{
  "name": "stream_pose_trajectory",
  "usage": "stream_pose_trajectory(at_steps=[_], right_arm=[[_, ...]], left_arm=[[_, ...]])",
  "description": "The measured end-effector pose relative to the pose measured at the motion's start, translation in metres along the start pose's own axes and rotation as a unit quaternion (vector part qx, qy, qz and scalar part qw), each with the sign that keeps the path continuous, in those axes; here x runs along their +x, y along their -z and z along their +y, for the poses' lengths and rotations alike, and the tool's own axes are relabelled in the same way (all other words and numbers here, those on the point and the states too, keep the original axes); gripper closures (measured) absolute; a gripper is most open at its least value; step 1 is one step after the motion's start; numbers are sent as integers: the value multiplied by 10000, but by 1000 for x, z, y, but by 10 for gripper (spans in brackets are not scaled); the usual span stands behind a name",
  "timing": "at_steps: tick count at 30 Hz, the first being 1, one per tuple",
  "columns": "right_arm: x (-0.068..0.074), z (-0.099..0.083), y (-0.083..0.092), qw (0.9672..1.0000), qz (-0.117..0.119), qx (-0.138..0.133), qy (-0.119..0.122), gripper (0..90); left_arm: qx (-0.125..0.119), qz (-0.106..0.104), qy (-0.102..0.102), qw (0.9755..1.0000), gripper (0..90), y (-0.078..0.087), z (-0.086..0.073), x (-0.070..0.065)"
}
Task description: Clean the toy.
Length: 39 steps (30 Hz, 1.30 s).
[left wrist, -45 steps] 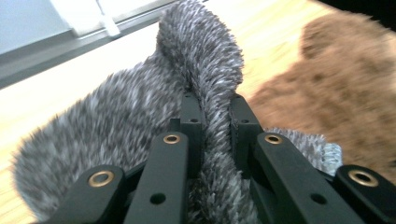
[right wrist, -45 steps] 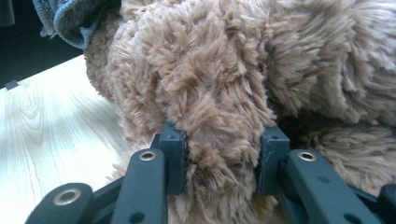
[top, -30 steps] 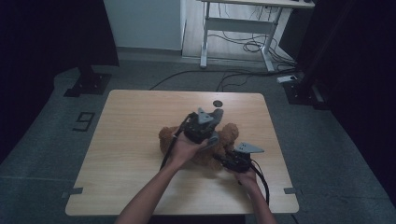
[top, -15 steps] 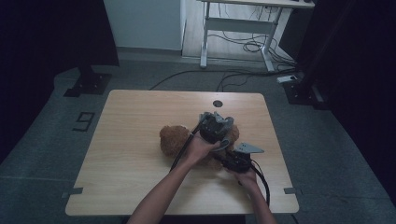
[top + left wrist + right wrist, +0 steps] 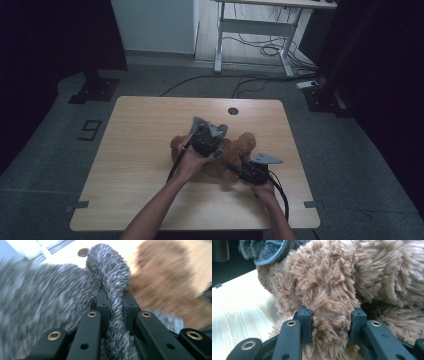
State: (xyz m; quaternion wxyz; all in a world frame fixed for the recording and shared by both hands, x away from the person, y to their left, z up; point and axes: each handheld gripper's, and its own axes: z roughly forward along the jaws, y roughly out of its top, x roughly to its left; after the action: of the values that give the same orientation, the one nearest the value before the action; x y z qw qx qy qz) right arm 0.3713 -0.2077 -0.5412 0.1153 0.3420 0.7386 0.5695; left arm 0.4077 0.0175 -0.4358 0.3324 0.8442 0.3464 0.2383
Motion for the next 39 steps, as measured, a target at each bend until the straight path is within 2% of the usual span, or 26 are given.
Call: stream_pose_trajectory(at_steps=[1, 2, 4, 5, 7, 8, 10, 12, 14, 17, 23, 26, 28, 30, 33, 35, 37, 38, 39], right_arm=[[0, 0, 0, 10000, 6, 9, 12, 629], [1, 0, 0, 10000, 2, 2, 36, 629], [1, 1, -1, 10000, -2, 3, 38, 629], [1, 1, -1, 10000, 2, 2, 25, 629], [1, 0, -1, 10000, -8, -4, 5, 629], [1, 0, -1, 10000, -13, -5, 1, 629], [0, 0, 0, 10000, -17, -10, -14, 630], [0, 0, 0, 10000, -13, -14, -15, 629], [0, 0, -1, 10000, -8, -11, -5, 629], [1, 0, -1, 10000, 6, 5, 19, 629], [2, 0, 0, 10000, 1, 21, 35, 629], [2, 0, 0, 10000, 1, 26, 43, 629], [2, 0, 0, 10000, -1, 29, 37, 629], [1, 0, 1, 10000, -6, 33, 21, 629], [0, 0, 0, 10000, -14, 12, -17, 630], [0, 0, 0, 10000, -16, 8, -18, 630], [0, 0, 0, 10000, -22, 3, -15, 630], [0, 0, 0, 10000, -22, 0, -17, 630], [0, 0, 0, 10000, -22, -3, -14, 630]], left_arm=[[-101, -94, 157, 9998, 796, 7, -9, 10], [-174, -111, 211, 9996, 796, 12, -12, 14], [-225, -96, 207, 9995, 796, 17, -14, 17], [-338, 13, 215, 9992, 795, 28, -17, 23], [-428, 153, 335, 9984, 796, 36, -21, 33], [-421, 251, 402, 9980, 796, 39, -23, 39], [-257, 385, 517, 9976, 796, 41, -31, 53], [-138, 321, 724, 9968, 795, 38, -42, 66], [-183, 135, 938, 9953, 795, 36, -53, 74], [-321, 21, 1057, 9939, 795, 38, -61, 77], [-321, 130, 1111, 9932, 794, 44, -71, 83], [-230, 308, 1172, 9924, 795, 45, -84, 89], [-61, 402, 1190, 9921, 797, 41, -96, 92], [15, 333, 1339, 9904, 800, 37, -109, 95], [149, 219, 1366, 9903, 799, 33, -120, 96], [4, 232, 1414, 9897, 799, 38, -118, 98], [-252, 221, 1461, 9887, 800, 49, -109, 102], [-252, 221, 1461, 9887, 800, 49, -109, 102], [-518, 183, 1360, 9892, 800, 62, -95, 103]])
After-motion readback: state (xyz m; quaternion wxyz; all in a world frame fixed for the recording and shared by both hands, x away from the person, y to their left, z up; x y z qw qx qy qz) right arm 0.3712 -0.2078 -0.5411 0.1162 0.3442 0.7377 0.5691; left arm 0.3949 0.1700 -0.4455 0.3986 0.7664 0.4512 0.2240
